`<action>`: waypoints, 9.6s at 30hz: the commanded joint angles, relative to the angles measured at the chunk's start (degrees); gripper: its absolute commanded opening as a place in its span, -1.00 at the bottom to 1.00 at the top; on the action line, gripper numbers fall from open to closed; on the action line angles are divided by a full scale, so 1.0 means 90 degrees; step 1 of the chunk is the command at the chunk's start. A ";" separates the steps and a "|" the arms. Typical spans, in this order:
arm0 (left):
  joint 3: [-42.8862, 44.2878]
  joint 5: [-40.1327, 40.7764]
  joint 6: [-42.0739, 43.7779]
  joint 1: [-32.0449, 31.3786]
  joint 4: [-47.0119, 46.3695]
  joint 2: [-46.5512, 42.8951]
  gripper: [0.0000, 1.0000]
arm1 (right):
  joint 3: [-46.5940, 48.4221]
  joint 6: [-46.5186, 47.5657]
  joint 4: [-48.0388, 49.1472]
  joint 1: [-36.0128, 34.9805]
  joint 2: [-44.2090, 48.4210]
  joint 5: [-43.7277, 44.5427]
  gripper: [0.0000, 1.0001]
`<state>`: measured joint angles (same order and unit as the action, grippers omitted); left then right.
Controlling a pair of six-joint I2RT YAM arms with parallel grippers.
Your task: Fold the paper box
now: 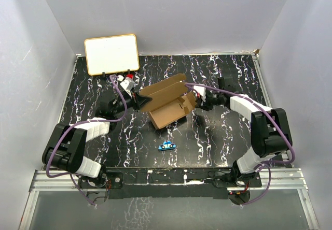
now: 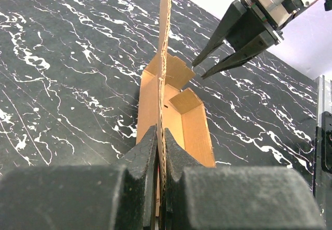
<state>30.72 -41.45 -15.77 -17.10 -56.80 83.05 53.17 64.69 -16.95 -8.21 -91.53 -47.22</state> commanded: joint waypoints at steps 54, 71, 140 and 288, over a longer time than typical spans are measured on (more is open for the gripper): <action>0.0139 -0.0560 -0.0565 -0.0036 -0.0782 0.0327 -1.00 | 0.0152 -0.2988 0.2628 -0.1522 -0.0658 0.1419 -0.84; 0.0035 -0.0225 -0.0161 -0.0034 -0.0369 -0.0079 -1.00 | 0.0396 -0.3102 0.1286 0.0009 0.0023 -0.1012 -0.66; 0.1315 -0.0394 0.0563 -0.0186 0.0171 0.0501 -1.00 | -0.0305 -0.6425 0.3411 0.0334 -0.0080 -0.0835 -0.85; -0.0529 -0.0607 0.2456 -0.0404 -0.0907 -0.0546 -1.00 | 0.0855 -0.4470 0.3376 0.0208 -0.2007 -0.2916 0.13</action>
<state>26.74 -45.47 7.22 -20.49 -61.36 78.35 63.86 29.58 -2.28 -6.00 -113.08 -70.24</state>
